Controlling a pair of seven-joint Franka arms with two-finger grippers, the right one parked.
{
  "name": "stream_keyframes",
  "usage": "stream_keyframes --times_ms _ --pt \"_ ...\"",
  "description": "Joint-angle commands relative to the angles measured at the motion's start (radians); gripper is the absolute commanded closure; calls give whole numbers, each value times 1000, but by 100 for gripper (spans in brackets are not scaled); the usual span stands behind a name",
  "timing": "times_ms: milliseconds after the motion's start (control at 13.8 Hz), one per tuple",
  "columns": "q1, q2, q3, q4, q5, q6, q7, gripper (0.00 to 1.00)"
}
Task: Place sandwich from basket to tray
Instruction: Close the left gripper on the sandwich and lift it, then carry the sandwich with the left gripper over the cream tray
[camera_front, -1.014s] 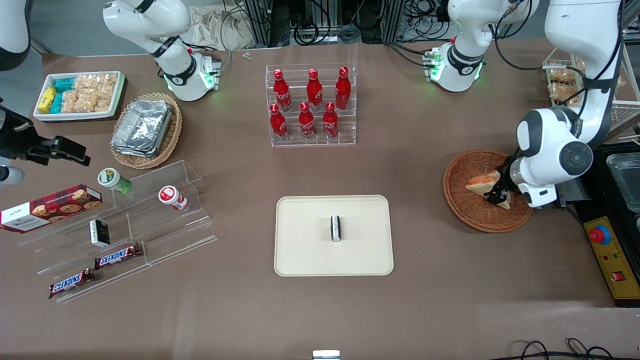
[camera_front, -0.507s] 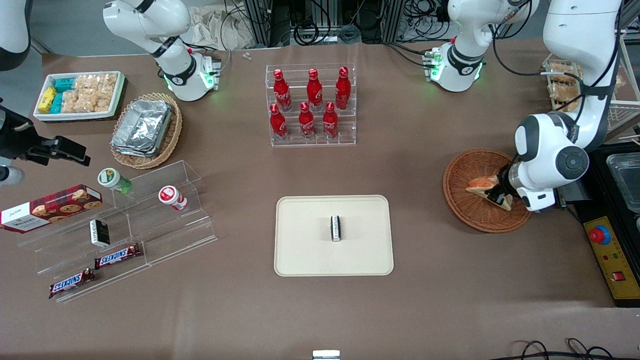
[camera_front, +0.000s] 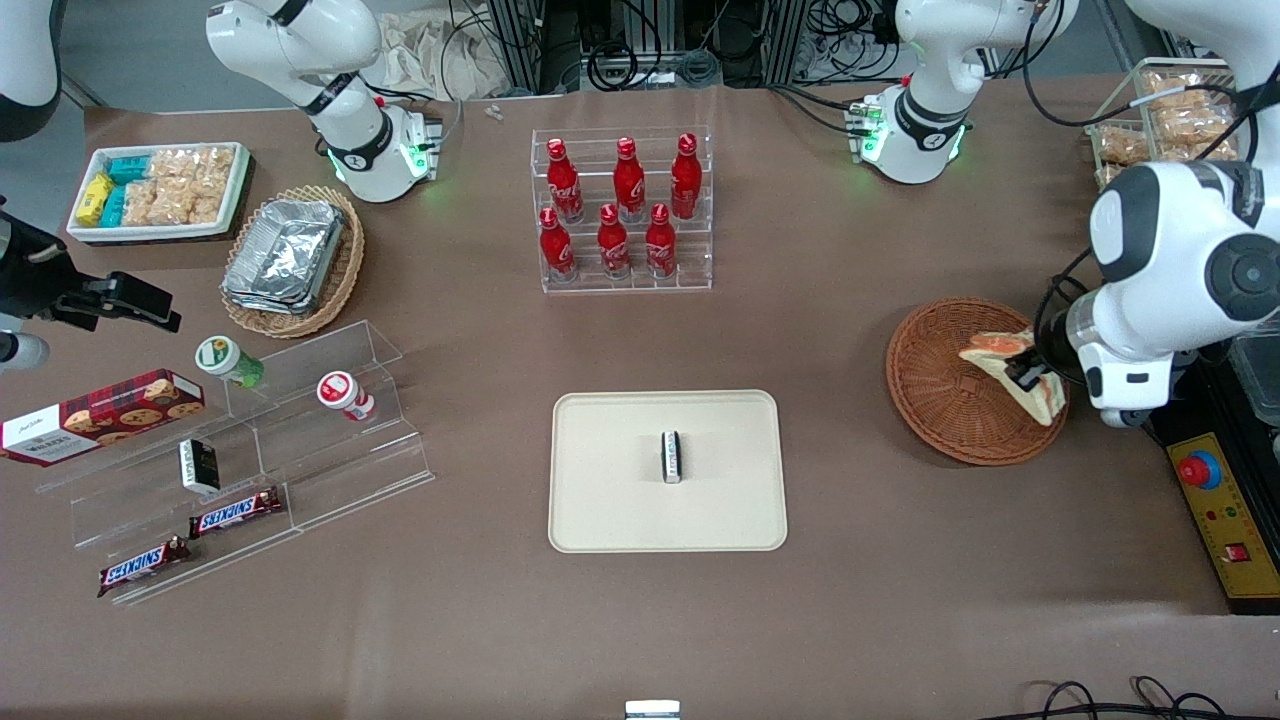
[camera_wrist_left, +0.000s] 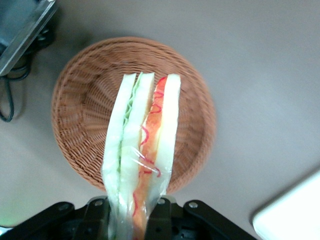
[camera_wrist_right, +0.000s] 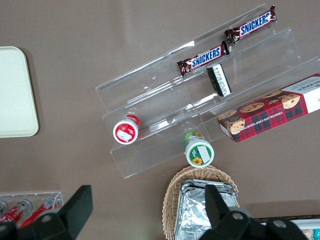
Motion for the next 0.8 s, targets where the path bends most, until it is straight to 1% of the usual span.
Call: stream_keyframes --times_ms 0,145,362,580,725 --pt "-3 24 -102 62 17 -11 138 100" --pt "-3 45 -177 95 17 11 233 100" --pt "-3 77 -275 93 20 69 279 100" --pt "-6 158 -338 93 75 138 270 100" --pt "-9 232 -387 104 127 219 189 100"
